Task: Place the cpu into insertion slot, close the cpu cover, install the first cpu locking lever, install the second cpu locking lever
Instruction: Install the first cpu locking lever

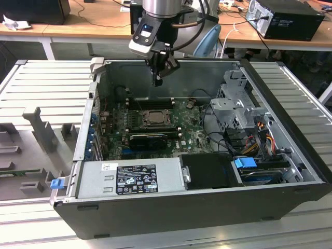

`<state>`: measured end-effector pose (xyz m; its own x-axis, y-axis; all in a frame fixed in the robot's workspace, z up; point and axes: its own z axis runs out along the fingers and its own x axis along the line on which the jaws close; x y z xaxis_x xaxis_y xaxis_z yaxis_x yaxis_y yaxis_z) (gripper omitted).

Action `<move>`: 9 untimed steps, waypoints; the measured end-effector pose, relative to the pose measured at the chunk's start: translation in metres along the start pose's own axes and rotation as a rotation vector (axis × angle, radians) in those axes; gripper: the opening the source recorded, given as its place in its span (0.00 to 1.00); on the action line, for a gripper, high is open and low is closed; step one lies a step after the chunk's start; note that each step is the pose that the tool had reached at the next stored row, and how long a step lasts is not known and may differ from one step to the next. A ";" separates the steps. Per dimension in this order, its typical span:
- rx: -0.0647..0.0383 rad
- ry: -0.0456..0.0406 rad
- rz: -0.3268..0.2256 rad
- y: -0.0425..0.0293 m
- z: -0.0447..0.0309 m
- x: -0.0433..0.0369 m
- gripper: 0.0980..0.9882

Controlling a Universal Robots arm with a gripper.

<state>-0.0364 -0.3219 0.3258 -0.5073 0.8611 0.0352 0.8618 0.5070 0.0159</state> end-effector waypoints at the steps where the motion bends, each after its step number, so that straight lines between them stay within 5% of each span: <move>1: 0.000 0.0001 -0.005 0.0000 0.0000 0.0000 0.01; 9: 0.003 0.0011 -0.072 0.0000 0.0000 0.0000 0.01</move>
<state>-0.0364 -0.3219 0.3258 -0.5683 0.8221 0.0352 0.8228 0.5681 0.0159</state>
